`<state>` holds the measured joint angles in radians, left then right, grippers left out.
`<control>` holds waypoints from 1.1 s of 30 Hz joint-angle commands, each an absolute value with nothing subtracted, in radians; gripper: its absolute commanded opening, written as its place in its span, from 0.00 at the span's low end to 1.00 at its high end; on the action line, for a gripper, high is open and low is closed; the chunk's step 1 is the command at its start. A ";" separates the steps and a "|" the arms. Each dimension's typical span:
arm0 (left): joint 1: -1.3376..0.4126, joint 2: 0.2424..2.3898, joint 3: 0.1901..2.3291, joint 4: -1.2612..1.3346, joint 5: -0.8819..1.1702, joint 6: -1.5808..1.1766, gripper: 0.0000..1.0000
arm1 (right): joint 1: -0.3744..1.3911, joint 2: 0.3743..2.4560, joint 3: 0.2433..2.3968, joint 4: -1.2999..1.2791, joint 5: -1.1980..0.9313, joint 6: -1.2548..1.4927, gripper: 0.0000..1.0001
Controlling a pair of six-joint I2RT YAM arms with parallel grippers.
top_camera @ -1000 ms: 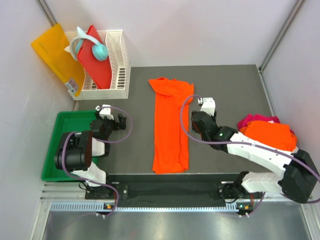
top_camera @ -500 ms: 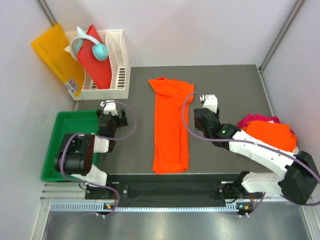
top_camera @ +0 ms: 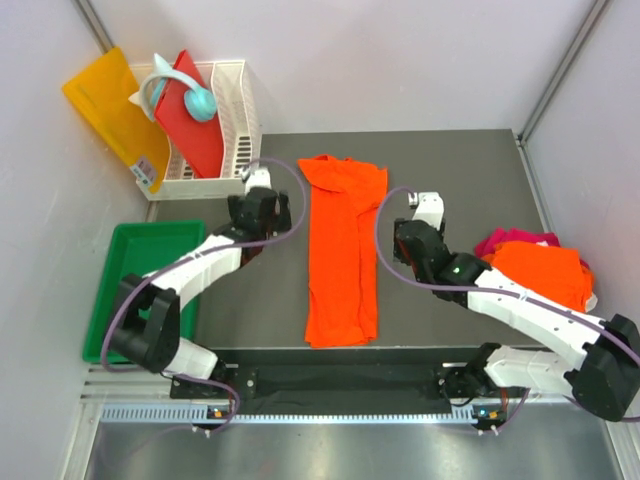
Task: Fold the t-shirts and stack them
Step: Grab the bottom of the folded rectangular tshirt with both arms
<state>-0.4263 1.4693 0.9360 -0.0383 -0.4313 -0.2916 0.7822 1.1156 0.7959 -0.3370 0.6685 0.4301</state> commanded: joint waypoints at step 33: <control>-1.195 1.402 0.913 -0.741 -0.641 -1.118 0.64 | 0.824 0.940 0.604 -0.359 0.542 0.529 0.55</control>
<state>-1.1503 1.4803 1.0023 -0.9283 -0.7891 -1.1713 0.8017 0.9512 0.6243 -0.3534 0.5884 0.4862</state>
